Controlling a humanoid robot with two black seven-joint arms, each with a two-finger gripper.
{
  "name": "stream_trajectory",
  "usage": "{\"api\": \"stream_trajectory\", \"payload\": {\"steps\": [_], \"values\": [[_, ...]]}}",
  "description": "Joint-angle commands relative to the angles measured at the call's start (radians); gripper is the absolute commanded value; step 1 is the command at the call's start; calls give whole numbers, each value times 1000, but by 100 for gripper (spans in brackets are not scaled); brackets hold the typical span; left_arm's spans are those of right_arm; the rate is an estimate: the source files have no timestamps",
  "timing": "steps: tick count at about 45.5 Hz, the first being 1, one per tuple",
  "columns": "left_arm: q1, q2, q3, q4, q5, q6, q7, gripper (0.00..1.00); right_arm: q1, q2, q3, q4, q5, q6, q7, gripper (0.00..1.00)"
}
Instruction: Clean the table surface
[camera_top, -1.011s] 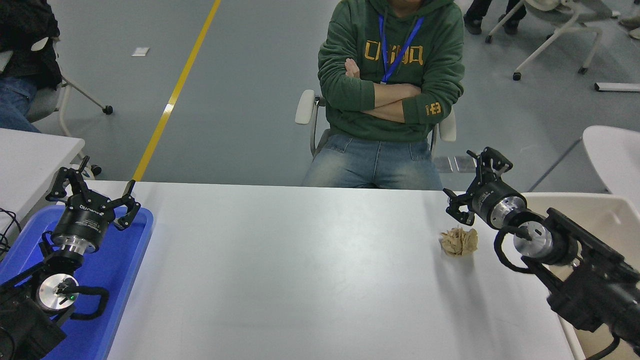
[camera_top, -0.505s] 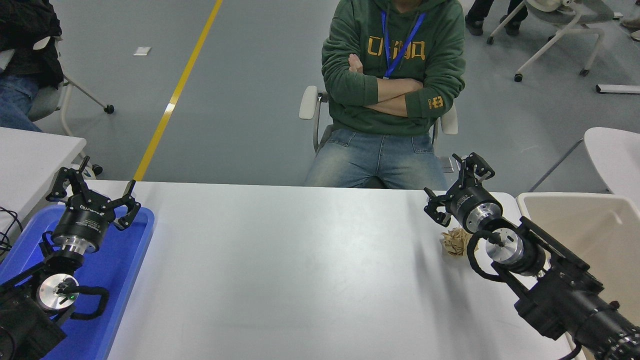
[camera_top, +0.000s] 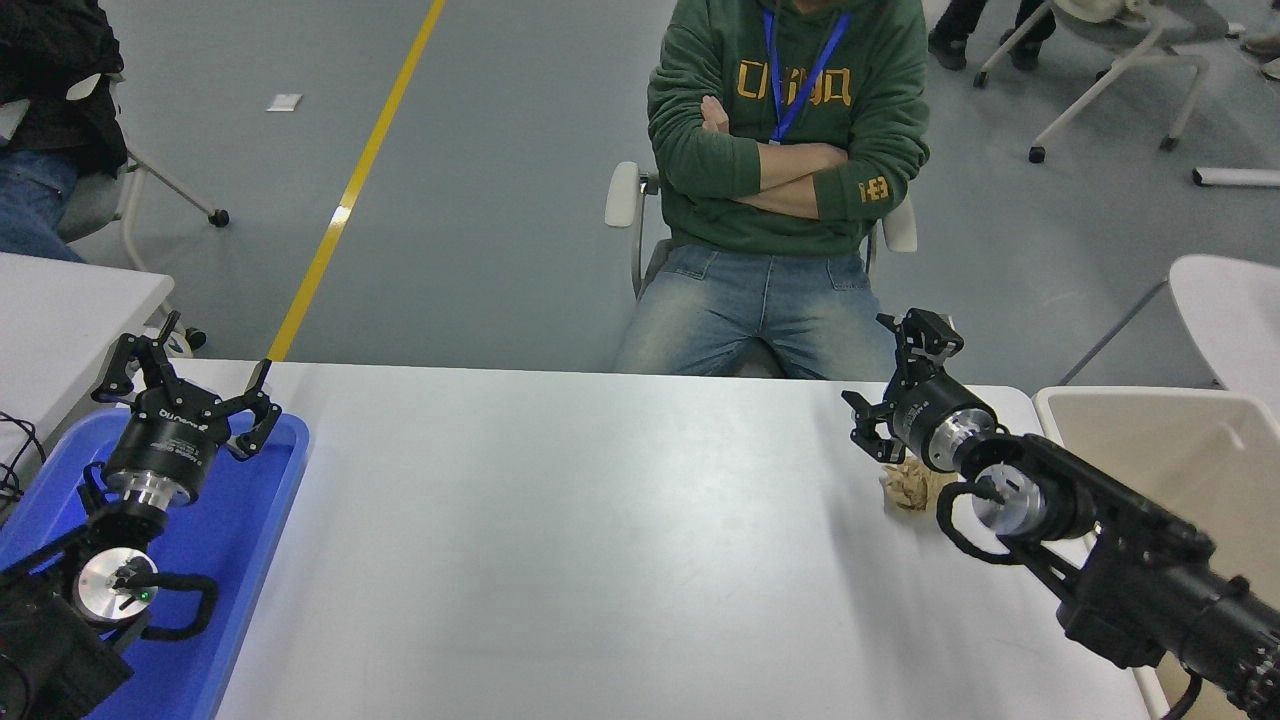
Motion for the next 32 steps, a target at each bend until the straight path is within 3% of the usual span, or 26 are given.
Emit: {"api": "stream_trajectory", "payload": {"steps": [1, 13, 32], "values": [[0, 0, -1, 0, 0, 0, 0, 100, 129, -109, -253, 54, -180, 0, -1, 100], [0, 0, 0, 0, 0, 0, 0, 100, 227, -194, -515, 71, -541, 7, -1, 100], [0, 0, -1, 0, 0, 0, 0, 100, 273, -191, -749, 71, -849, 8, 2, 100]]}}
